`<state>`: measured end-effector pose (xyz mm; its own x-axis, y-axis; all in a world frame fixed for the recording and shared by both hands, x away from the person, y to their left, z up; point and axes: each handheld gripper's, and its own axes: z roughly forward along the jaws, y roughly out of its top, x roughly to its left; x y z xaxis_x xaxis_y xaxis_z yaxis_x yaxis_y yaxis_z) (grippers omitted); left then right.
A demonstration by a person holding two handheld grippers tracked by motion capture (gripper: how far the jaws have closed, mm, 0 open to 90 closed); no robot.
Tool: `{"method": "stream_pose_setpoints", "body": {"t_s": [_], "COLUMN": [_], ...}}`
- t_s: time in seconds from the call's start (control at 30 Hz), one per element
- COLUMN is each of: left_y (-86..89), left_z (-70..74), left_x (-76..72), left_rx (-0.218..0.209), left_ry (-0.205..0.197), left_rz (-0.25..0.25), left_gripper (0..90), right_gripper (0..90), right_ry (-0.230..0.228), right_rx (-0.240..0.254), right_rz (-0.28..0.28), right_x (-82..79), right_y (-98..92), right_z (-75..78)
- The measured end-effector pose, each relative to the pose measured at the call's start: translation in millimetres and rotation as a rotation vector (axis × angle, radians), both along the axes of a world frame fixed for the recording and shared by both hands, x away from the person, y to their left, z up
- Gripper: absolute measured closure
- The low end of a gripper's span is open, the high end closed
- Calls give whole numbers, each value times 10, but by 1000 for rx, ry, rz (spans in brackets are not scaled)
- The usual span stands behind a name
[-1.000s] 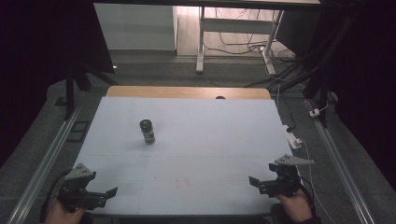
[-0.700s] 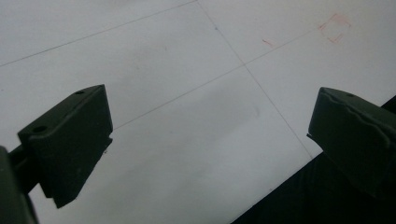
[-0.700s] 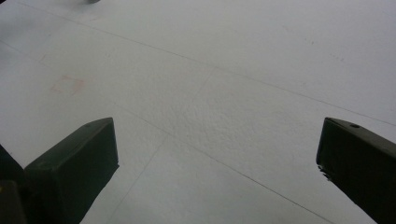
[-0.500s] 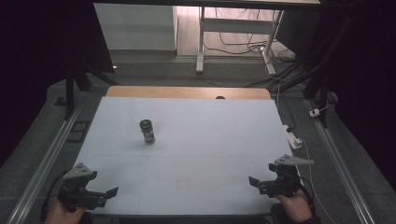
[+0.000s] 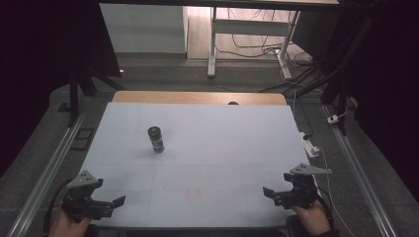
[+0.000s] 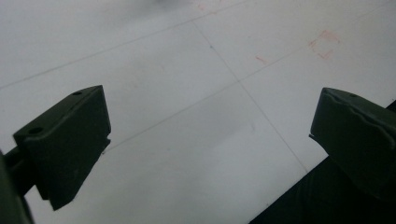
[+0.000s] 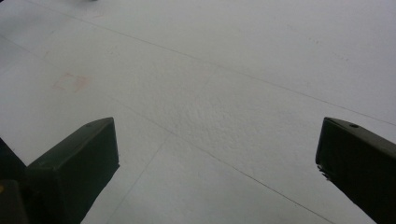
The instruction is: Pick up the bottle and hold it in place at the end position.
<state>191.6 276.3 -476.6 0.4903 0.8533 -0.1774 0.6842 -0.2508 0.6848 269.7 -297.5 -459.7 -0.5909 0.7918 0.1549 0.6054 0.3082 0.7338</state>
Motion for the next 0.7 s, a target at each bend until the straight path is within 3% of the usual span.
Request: {"method": "stream_pose_setpoints", "body": {"t_s": [0.7], "left_y": [-26], "left_z": [-59], "left_x": [231], "left_rx": [-39], "left_ry": [-57], "left_rz": [-98], "left_gripper": [0], "right_gripper": [0], "right_ry": [5], "right_rx": [-4], "right_rz": [12], "right_x": [-1], "right_y": [10], "right_z": [-1]}}
